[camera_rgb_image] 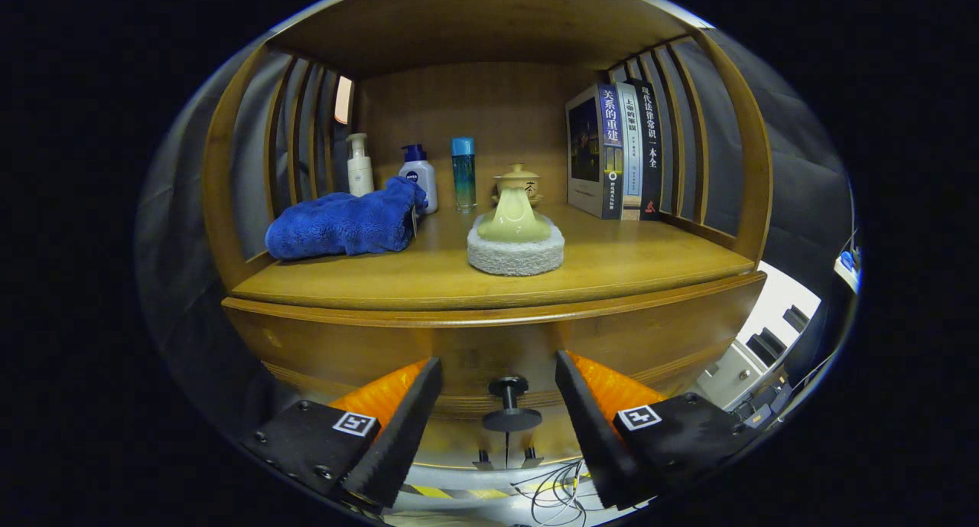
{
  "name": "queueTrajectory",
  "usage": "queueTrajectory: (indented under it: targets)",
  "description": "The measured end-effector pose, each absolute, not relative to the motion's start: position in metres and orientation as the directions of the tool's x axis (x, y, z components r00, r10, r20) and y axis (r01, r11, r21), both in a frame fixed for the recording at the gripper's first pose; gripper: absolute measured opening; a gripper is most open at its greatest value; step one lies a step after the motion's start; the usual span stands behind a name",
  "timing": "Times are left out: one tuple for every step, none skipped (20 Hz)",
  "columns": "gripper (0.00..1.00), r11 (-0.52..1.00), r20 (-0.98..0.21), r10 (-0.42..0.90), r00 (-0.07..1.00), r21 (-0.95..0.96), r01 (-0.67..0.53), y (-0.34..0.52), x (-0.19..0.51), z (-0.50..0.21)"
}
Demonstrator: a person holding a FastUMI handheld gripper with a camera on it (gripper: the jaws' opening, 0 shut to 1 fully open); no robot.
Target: Pull open the drawer, take out the items inside it, and place them on the countertop above the cabinet.
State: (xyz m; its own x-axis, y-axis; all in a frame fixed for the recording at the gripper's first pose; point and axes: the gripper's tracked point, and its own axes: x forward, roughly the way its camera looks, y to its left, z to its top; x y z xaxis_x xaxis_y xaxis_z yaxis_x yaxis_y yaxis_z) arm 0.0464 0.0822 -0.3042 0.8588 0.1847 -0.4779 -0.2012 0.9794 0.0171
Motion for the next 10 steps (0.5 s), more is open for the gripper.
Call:
queueTrajectory:
  targets:
    - [0.99, 0.979, -0.477, 0.186, 0.859, 0.018, -0.202, 0.0821, 0.0479, -0.3044]
    - [0.99, 0.979, -0.478, 0.188, 0.858, 0.019, -0.204, 0.0824, 0.0494, -0.3047]
    - [0.99, 0.978, -0.48, 0.191, 0.856, 0.019, -0.207, 0.084, 0.0497, -0.3046]
    - [0.98, 0.978, -0.479, 0.191, 0.857, 0.016, -0.209, 0.0845, 0.0484, -0.304]
    - [0.98, 0.977, -0.479, 0.192, 0.857, 0.01, -0.213, 0.0836, 0.0497, -0.3039]
    - [0.98, 0.977, -0.479, 0.191, 0.857, 0.007, -0.213, 0.0829, 0.0499, -0.3041]
    - [0.98, 0.978, -0.479, 0.187, 0.857, 0.006, -0.21, 0.0822, 0.0502, -0.3033]
    - [0.98, 0.979, -0.481, 0.18, 0.858, 0.004, -0.203, 0.0818, 0.05, -0.3039]
    - [0.98, 0.981, -0.482, 0.167, 0.86, -0.004, -0.193, 0.0798, 0.0505, -0.3035]
    - [1.0, 0.982, -0.48, 0.157, 0.863, -0.013, -0.186, 0.0781, 0.0499, -0.3007]
